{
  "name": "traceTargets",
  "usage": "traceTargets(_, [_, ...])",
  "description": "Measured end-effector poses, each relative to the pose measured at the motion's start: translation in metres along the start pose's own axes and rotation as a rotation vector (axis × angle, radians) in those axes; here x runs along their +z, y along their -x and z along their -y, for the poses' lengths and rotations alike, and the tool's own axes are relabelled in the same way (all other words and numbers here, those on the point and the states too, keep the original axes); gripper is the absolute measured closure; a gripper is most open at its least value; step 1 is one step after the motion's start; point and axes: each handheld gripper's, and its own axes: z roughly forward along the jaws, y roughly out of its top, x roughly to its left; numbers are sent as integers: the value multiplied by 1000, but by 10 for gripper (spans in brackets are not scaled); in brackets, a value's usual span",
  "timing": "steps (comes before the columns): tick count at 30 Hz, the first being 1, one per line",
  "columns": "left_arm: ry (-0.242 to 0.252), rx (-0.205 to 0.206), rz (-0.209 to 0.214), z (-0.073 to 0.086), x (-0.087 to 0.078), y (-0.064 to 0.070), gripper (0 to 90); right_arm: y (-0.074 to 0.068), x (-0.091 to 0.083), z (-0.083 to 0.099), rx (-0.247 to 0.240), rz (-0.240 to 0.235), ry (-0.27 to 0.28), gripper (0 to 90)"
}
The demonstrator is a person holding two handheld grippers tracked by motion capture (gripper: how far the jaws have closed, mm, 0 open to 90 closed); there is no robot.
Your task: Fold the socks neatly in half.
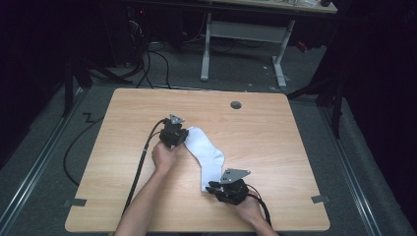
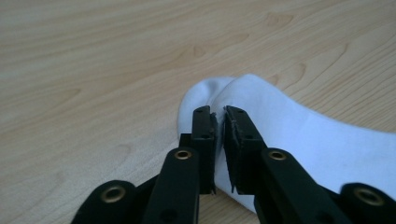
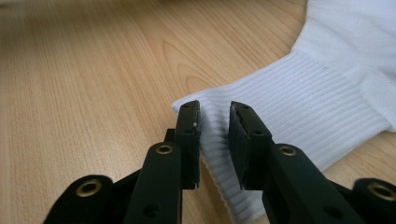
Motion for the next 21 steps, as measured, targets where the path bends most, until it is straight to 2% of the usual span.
traceTargets(3, [-33, -20, 0, 1, 2, -1, 594, 0, -1, 0, 3, 7, -4, 675])
traceTargets(7, [-31, -12, 20, -1, -7, 0, 475, 2, -1, 1, 14, 25, -8, 600])
traceTargets(9, [-26, 8, 15, -2, -11, 3, 449, 2, -1, 1, 18, 28, -4, 590])
traceTargets(14, [-13, 7, 20, -1, -18, 6, 416, 0, -9, 0, 27, 23, 35, 592])
traceTargets(18, [-3, 7, 30, 1, -23, 8, 410, -2, -19, -2, 6, 88, 88, 612])
traceTargets(21, [4, 18, 36, 2, -27, 12, 406, 2, -23, -3, 33, 79, 123, 654])
